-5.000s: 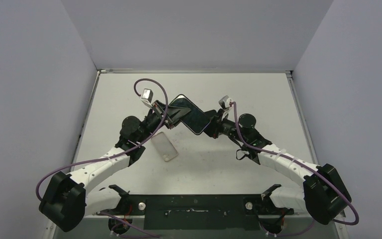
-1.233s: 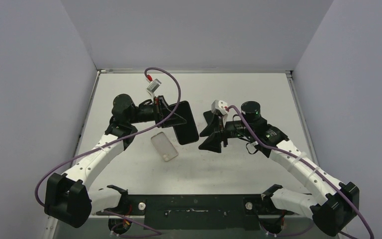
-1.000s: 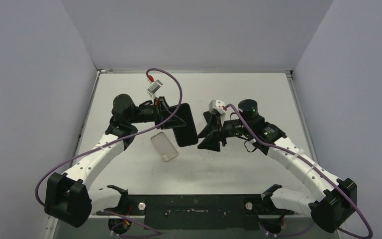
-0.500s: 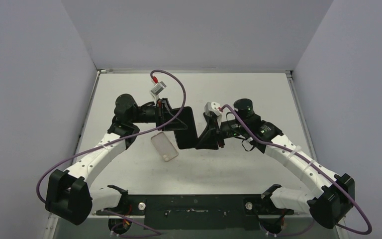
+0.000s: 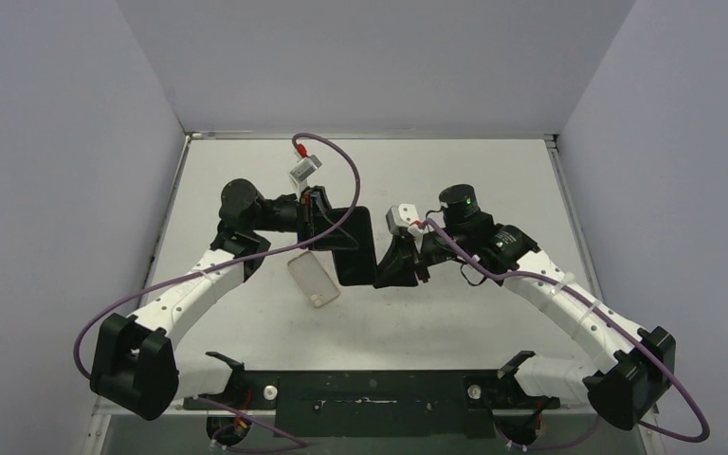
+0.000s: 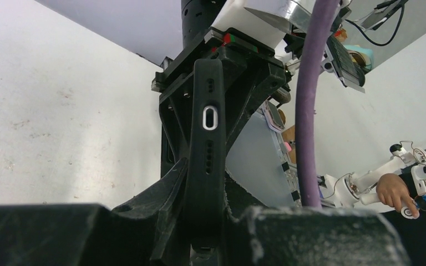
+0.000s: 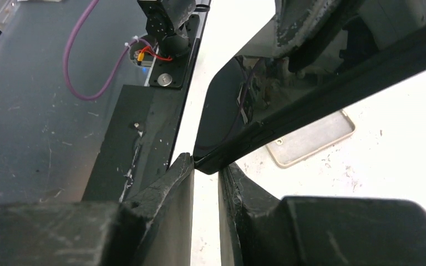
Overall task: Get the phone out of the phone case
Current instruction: Remove the phone case from the phone.
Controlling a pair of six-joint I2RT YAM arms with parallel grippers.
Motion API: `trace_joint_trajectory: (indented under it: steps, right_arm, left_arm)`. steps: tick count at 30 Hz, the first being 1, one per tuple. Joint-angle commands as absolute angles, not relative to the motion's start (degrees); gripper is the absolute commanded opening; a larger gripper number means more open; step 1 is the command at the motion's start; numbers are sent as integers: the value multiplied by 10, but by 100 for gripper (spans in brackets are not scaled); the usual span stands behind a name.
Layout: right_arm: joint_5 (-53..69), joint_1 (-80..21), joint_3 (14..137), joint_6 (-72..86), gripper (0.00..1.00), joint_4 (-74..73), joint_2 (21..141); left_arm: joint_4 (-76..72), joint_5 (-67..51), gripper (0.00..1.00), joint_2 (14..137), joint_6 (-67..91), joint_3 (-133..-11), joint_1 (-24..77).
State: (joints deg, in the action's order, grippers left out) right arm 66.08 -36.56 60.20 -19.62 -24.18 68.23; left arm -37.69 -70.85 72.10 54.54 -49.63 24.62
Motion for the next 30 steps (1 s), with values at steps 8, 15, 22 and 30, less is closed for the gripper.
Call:
trace_joint_trajectory:
  steps: [8, 15, 22, 30]
  right_arm:
    - [560, -372, 678, -407, 0, -307, 746]
    - [525, -365, 668, -352, 0, -219, 744]
    - [511, -340, 593, -192, 6, -67, 701]
    - [471, -333, 490, -23, 36, 55, 640]
  left_arm:
    - [-496, -773, 0, 730, 684, -535, 285]
    - [-508, -774, 0, 723, 685, -528, 292]
    - [-439, -725, 0, 699, 627, -510, 256]
    - [-363, -571, 0, 689, 579, -467, 197]
